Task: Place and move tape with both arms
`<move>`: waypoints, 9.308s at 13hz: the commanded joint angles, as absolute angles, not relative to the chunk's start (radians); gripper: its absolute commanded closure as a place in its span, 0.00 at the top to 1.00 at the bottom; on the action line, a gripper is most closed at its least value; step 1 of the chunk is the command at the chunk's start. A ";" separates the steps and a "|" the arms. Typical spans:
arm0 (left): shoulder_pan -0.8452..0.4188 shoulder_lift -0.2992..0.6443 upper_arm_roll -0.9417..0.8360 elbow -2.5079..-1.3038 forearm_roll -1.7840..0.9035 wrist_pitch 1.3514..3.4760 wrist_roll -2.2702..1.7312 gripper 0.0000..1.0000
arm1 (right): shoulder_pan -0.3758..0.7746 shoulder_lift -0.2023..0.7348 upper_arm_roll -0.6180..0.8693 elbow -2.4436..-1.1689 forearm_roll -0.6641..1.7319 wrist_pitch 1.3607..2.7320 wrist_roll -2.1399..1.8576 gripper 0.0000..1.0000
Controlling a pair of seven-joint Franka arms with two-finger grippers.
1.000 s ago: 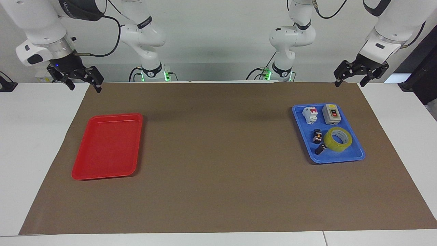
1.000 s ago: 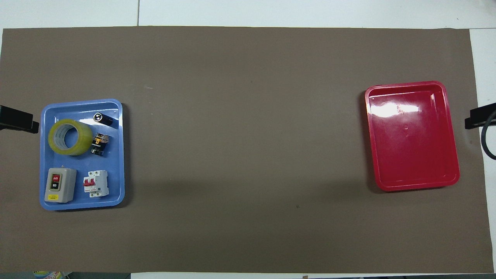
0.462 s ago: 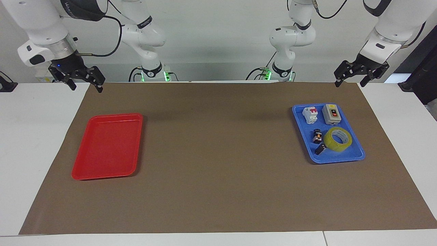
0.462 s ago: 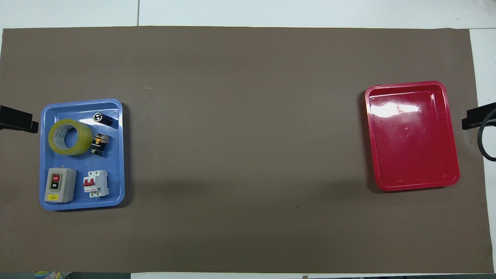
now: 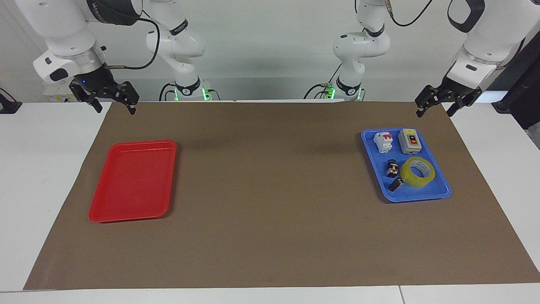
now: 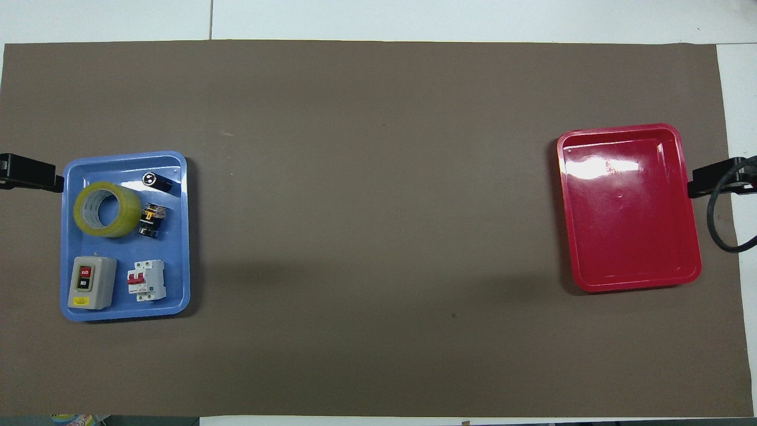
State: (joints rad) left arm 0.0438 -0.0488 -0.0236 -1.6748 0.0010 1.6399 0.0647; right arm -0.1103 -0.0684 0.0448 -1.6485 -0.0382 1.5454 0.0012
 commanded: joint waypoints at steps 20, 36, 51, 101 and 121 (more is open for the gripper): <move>0.258 0.176 -0.021 -2.160 -0.025 2.377 0.160 0.91 | -0.025 -0.080 0.055 -1.671 -0.038 1.611 -0.020 1.00; 0.099 -0.029 -0.029 -2.057 0.011 2.025 -0.050 0.00 | -0.025 -0.080 0.054 -1.677 -0.037 1.632 -0.012 1.00; -0.702 0.365 -0.032 -1.874 0.063 2.318 -0.828 0.00 | -0.023 -0.080 0.054 -1.680 -0.037 1.646 -0.015 1.00; 0.040 -0.049 -0.026 -1.638 -0.043 1.520 0.023 1.00 | -0.181 0.061 0.048 -2.089 -0.066 2.267 -0.367 0.00; 0.040 -0.049 -0.026 -1.638 -0.043 1.520 0.023 1.00 | -0.299 0.130 0.048 -2.124 0.005 2.328 -0.388 1.00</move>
State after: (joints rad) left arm 0.0341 -0.0325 -0.0276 -1.6225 -0.0231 1.5206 0.0095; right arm -0.2870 0.1387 0.0339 -2.1958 -0.0157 2.4272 -0.3680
